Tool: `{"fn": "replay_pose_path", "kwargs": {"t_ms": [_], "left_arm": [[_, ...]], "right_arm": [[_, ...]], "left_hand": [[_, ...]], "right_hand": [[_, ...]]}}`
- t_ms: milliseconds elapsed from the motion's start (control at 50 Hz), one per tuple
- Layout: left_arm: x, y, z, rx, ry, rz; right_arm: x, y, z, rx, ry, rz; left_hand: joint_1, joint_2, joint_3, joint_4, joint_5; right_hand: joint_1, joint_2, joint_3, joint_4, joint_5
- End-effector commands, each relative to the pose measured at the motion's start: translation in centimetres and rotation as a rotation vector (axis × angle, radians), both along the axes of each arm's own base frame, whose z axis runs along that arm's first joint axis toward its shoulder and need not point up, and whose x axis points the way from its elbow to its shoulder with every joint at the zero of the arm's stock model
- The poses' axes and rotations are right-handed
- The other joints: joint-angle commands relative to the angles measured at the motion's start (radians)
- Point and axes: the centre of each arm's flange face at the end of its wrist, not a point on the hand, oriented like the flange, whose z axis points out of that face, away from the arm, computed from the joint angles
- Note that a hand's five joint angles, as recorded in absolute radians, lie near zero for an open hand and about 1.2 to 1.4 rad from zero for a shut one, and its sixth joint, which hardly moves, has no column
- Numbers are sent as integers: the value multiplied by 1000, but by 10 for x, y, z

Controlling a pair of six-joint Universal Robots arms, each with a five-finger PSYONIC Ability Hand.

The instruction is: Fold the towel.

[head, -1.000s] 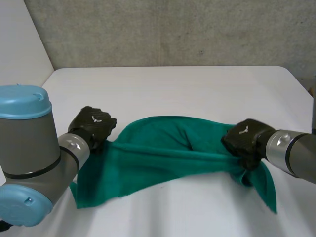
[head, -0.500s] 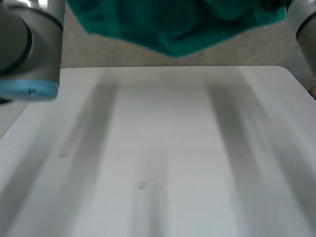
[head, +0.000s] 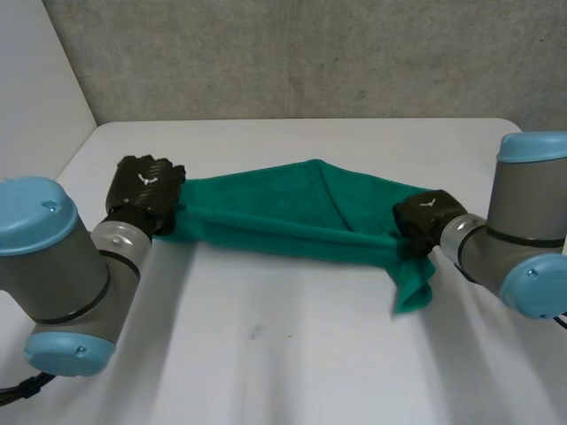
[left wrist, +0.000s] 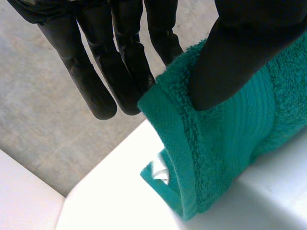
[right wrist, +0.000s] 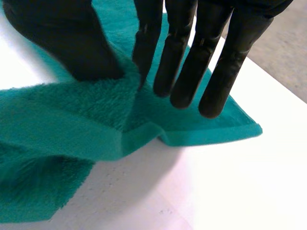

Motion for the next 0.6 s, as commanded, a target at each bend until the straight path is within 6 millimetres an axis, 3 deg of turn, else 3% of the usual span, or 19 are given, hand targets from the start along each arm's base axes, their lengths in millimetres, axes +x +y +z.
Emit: {"fn": "replay_pose_path", "kwargs": {"t_ms": [20,220,380,540,600], "left_arm": [[10,-4,26,-68,29,31],[40,-24,20,-48,17,127],[39,-20,12,-9,20,67],[33,-7,22,17,103,32],[32,-5,26,13,125,28]], "right_arm": [[-15,-6,20,21,-118,-68],[-67,-24,10,52,-81,-205],[-85,-30,12,38,-54,-241],[-67,12,45,-8,-92,-148],[-47,45,62,-56,-122,-29]], "left_hand": [[252,197,206,202,275],[252,197,206,202,275],[252,197,206,202,275],[252,197,206,202,275],[252,197,206,202,275]], "right_hand": [[-360,-561,-565,-582,-563],[-264,-464,-468,-485,-467],[-261,-461,-465,-482,-464],[-296,-497,-500,-517,-499],[-287,-488,-491,-508,-490]]}}
